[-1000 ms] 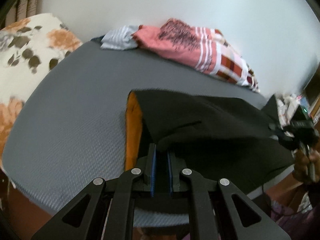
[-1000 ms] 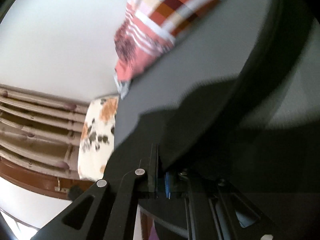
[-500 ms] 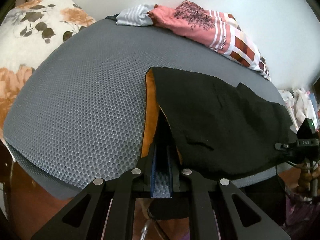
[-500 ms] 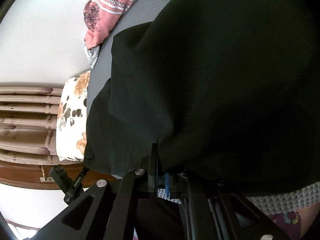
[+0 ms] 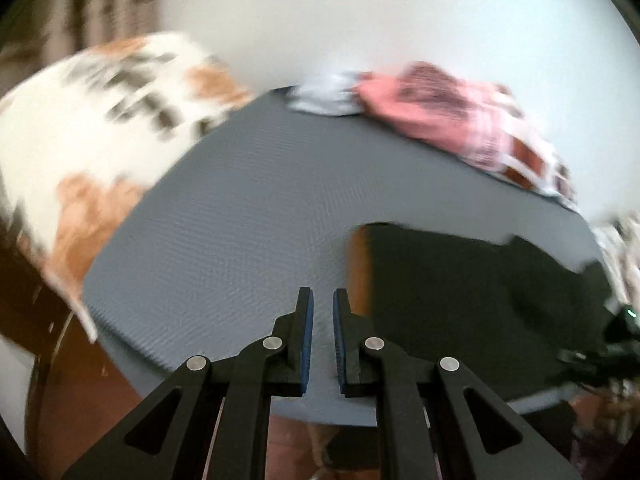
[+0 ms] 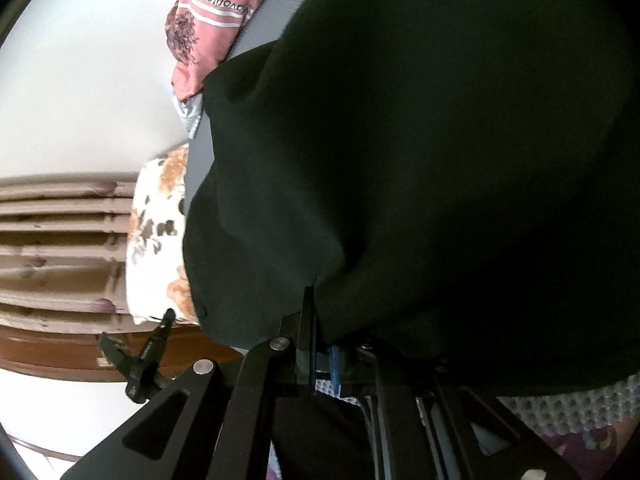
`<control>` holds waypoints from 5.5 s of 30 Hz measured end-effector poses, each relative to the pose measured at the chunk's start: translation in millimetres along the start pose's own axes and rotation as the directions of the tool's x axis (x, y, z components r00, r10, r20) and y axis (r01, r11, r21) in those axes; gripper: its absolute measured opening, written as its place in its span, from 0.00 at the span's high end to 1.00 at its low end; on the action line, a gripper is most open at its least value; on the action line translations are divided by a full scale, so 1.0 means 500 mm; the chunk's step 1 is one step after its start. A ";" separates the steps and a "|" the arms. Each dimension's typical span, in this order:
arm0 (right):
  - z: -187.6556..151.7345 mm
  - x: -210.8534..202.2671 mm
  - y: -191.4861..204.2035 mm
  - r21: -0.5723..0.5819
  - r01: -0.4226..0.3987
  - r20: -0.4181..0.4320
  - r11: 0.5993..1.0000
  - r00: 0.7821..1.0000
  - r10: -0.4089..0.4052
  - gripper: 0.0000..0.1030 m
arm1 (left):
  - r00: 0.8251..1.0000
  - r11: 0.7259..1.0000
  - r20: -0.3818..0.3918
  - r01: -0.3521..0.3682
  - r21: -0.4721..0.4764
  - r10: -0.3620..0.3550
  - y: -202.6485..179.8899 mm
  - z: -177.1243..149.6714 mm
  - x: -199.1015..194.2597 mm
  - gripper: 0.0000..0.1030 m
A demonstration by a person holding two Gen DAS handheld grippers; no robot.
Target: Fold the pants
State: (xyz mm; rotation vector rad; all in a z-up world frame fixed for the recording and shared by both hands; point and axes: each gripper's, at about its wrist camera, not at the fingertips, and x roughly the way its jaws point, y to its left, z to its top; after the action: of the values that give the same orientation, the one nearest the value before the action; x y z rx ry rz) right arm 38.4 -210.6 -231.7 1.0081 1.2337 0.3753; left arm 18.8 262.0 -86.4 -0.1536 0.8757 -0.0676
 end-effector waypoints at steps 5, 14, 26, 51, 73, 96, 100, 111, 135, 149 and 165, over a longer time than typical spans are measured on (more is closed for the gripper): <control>-0.002 -0.001 -0.007 0.009 -0.052 -0.002 0.999 0.999 0.053 0.89 | 0.957 0.962 -0.251 0.195 0.193 -0.143 -0.197 -0.049 0.104 0.88; 0.042 -0.076 -0.017 -0.033 -0.150 0.085 0.988 0.985 0.153 0.63 | 0.915 0.958 -0.387 0.206 0.201 -0.115 -0.221 -0.088 0.176 0.88; 0.298 -0.414 -0.258 0.134 -0.273 0.563 0.953 0.812 0.153 0.61 | 0.912 0.965 -0.400 0.180 0.189 -0.092 -0.216 -0.086 0.184 0.86; 0.044 -0.656 -0.380 0.279 -0.044 0.601 0.959 0.787 -0.138 0.95 | 0.898 0.952 -0.416 0.240 0.188 -0.144 -0.201 -0.080 0.190 0.85; -0.035 -0.704 -0.424 0.284 -0.188 0.669 0.940 0.741 -0.054 0.97 | 0.902 0.946 -0.416 0.229 0.231 -0.117 -0.205 -0.069 0.194 0.85; -0.117 -0.759 -0.503 0.336 -0.296 0.720 0.894 0.692 -0.042 0.92 | 0.905 0.950 -0.411 0.217 0.224 -0.110 -0.218 -0.072 0.195 0.85; -0.141 -0.798 -0.503 0.355 -0.239 0.729 0.904 0.676 -0.107 0.89 | 0.905 0.950 -0.411 0.216 0.224 -0.109 -0.220 -0.073 0.195 0.85; -0.170 -0.838 -0.542 0.414 -0.311 0.771 0.856 0.619 -0.148 0.69 | 0.910 0.953 -0.398 0.215 0.213 -0.116 -0.211 -0.078 0.192 0.85; -0.093 -0.808 -0.481 0.366 -0.199 0.714 0.909 0.687 -0.137 0.70 | 0.936 0.953 -0.313 0.230 0.197 -0.161 -0.195 -0.098 0.174 0.85; -0.070 -0.798 -0.480 0.389 -0.172 0.702 0.905 0.692 -0.170 0.87 | 0.941 0.956 -0.308 0.209 0.207 -0.139 -0.207 -0.098 0.170 0.85; -0.023 -0.804 -0.347 0.337 0.044 0.673 0.940 0.688 -0.273 0.86 | 0.955 0.948 -0.280 0.177 0.266 -0.100 -0.245 -0.090 0.149 0.85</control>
State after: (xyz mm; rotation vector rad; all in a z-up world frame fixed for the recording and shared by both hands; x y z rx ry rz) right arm -153.9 -590.2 -128.4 1.1365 0.6476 -0.3527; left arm 32.2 127.4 -151.7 0.0701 1.1094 -0.3542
